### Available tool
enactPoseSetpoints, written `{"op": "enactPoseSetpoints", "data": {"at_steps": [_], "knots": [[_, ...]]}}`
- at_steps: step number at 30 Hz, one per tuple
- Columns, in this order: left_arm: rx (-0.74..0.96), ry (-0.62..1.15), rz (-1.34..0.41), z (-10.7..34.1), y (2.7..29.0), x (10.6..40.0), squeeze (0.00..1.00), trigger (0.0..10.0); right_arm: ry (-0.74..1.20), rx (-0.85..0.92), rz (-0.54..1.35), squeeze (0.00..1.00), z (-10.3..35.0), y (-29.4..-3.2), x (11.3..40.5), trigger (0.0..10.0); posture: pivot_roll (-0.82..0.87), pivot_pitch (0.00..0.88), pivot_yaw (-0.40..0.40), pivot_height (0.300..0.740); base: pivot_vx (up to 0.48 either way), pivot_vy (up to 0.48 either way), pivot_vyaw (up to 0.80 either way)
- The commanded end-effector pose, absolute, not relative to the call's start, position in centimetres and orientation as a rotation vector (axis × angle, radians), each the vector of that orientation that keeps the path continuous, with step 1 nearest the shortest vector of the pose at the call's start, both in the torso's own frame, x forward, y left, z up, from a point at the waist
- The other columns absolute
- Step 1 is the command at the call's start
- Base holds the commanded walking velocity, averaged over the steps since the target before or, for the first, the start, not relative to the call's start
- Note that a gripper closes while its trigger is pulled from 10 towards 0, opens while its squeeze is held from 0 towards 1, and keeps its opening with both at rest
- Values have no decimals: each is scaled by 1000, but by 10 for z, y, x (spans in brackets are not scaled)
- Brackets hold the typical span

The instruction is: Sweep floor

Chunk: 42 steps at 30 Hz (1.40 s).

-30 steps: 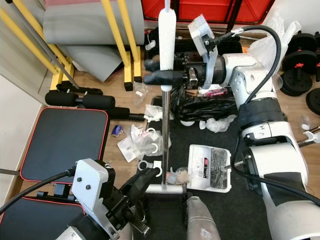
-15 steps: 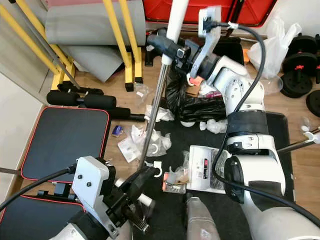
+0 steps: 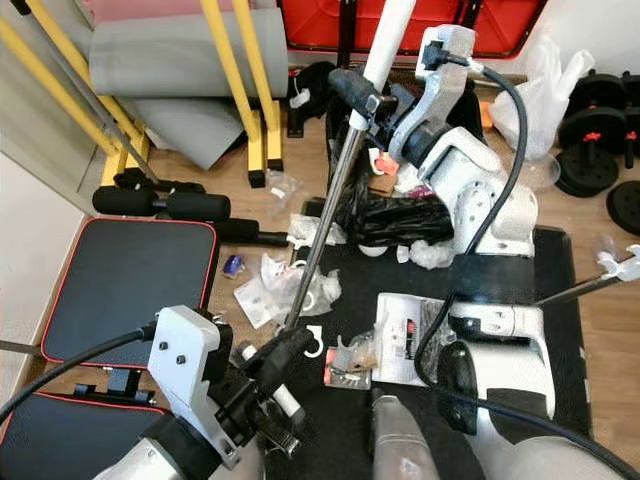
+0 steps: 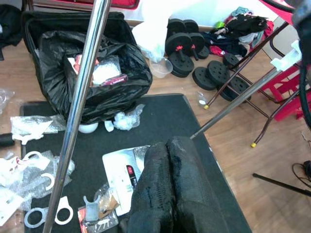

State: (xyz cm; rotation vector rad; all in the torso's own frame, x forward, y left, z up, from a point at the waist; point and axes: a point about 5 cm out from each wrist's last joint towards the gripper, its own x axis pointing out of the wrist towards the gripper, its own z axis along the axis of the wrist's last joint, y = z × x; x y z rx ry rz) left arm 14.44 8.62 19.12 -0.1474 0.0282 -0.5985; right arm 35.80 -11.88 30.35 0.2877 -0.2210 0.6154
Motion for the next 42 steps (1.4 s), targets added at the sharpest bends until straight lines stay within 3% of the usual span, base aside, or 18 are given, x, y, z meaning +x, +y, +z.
{"op": "enactPoseSetpoints", "data": {"at_steps": [1, 3, 10, 25, 42], "knots": [[-152, 58, -637, 186, 84, 142, 0, 10000, -251, 237, 594, 0, 309, -117, 352, 10000, -46, 263, -67, 740, 0, 0, 0], [-153, 56, -636, 185, 84, 143, 0, 10000, -293, 145, 570, 0, 315, -114, 346, 10000, -51, 263, -68, 740, 0, 0, 0], [-157, 54, -639, 186, 83, 144, 0, 10000, -335, 72, 538, 0, 319, -110, 342, 10000, -52, 265, -71, 740, 0, 0, 0], [-174, 54, -654, 189, 81, 139, 0, 10000, -284, 203, 517, 0, 301, -105, 334, 10000, -49, 303, -66, 740, 0, 0, 0], [-186, 80, -850, 194, 74, 126, 0, 10000, -308, 246, 439, 0, 305, -108, 327, 10000, -38, 376, -44, 740, 0, 0, 0]]}}
